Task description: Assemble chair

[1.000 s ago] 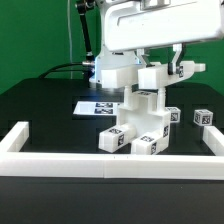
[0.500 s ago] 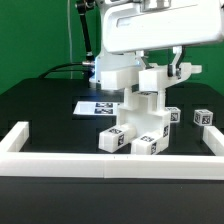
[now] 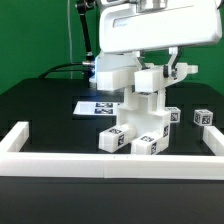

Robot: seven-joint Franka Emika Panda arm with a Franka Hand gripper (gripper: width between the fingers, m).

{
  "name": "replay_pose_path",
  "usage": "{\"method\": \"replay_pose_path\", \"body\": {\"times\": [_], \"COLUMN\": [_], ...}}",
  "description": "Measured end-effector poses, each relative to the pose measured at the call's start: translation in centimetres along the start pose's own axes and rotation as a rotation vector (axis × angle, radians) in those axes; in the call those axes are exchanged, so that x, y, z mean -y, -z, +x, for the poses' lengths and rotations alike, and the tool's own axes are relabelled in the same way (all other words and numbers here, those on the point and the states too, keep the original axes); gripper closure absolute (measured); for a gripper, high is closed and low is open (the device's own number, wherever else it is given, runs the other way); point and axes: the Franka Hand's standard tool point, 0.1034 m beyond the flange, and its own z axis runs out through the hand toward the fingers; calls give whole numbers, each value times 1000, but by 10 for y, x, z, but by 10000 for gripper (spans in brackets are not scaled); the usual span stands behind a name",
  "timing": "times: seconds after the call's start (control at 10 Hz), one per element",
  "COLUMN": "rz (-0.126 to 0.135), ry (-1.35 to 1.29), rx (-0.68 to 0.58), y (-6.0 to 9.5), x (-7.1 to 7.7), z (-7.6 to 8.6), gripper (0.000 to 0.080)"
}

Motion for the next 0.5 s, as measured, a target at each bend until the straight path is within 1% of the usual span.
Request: {"method": "replay_pose_path", "body": {"times": [0.3, 0.5], "rz": [0, 3], "ry": [-17, -78], "rx": [0, 2], "y": [0, 0], "x": [1, 1], "z": [0, -1], "gripper": [508, 508]}}
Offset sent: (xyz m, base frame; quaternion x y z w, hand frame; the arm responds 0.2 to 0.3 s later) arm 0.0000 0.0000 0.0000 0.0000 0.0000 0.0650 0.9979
